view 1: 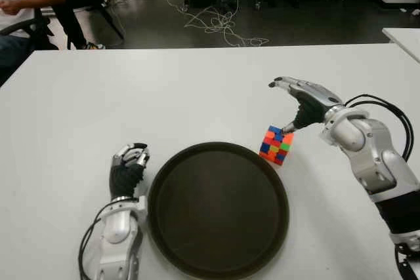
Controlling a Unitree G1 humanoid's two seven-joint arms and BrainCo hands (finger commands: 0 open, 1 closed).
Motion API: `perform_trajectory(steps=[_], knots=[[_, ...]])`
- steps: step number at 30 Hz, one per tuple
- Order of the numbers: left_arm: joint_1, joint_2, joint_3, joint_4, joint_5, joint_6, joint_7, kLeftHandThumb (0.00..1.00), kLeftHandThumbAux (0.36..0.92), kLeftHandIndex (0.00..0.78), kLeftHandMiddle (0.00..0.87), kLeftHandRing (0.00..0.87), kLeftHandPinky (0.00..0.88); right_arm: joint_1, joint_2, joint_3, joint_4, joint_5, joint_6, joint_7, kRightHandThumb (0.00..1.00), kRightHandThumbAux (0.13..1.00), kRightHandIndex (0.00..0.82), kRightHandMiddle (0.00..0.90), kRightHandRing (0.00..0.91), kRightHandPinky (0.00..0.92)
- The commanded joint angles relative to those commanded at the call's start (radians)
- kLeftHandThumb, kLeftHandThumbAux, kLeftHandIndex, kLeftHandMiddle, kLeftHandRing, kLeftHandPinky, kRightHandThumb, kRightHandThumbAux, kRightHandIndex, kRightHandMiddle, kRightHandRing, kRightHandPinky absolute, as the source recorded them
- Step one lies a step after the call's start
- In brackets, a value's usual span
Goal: Pick up the Rubik's Cube and put it in the plate
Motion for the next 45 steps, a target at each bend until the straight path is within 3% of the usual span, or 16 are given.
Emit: perform_trajectory(steps=[22, 34, 45], knots=[[-0.002, 0.000, 0.001, 0.011, 0.001, -0.026, 0.004, 0.710, 0.705, 0.444, 0.787, 0.815, 0.813, 0.013, 0.008, 0.012, 0.017, 0.015, -0.038, -0.011, 0.000, 0.969, 0.051, 0.076, 0.105, 0.132], [-0.002, -0.003, 0.001, 0.012, -0.008, -0.033, 0.000, 0.710, 0.705, 0.444, 0.787, 0.816, 0.818, 0.044, 0.017, 0.006, -0.033, 0.022, -0.021, -0.010, 0.000, 0.933, 0.026, 0.059, 0.083, 0.117], [-0.001, 0.002, -0.008, 0.016, 0.020, -0.044, 0.016, 0.710, 0.706, 0.444, 0.784, 0.812, 0.813, 0.081, 0.014, 0.020, -0.144, 0.004, 0.047, 0.035, 0.000, 0.917, 0.000, 0.040, 0.054, 0.063]])
